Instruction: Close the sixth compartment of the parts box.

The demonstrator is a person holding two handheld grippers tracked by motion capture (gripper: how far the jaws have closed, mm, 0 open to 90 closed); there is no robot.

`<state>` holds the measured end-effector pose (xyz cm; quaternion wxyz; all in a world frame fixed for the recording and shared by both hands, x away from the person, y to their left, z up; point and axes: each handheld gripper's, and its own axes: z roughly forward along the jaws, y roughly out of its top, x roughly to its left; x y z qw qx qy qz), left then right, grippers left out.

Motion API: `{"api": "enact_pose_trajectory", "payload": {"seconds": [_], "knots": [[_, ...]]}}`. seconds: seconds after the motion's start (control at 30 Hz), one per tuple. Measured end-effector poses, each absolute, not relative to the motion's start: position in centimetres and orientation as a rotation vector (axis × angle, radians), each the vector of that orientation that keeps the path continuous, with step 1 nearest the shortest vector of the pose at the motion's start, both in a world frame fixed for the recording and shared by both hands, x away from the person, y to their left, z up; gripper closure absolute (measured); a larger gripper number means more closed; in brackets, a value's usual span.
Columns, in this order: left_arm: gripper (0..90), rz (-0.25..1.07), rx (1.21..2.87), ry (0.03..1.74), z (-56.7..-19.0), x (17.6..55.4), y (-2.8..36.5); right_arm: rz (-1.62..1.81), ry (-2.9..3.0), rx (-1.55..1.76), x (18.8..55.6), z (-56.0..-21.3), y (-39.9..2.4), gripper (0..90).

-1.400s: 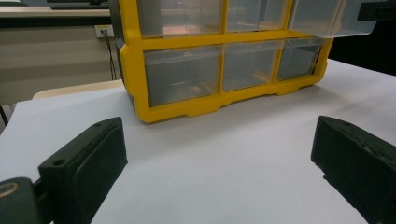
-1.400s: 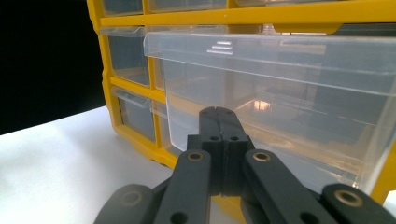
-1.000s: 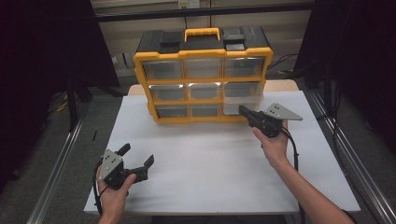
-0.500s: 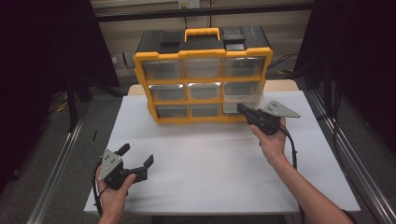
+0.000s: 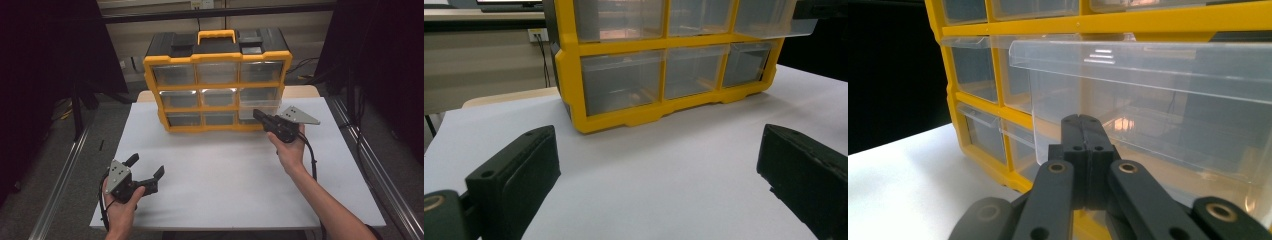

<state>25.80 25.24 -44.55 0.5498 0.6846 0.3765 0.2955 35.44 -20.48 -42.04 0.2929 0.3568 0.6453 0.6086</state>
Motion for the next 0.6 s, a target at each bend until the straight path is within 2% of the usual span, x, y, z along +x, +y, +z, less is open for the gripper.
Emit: {"api": "enact_pose_trajectory", "payload": {"seconds": [0.6], "knots": [[3.6, 0.705, 1.624, 0.892, -44.56, 25.82, 25.27, 1.624, 1.709, 0.949, 36.24, -41.72, -20.18, 90.0]]}}
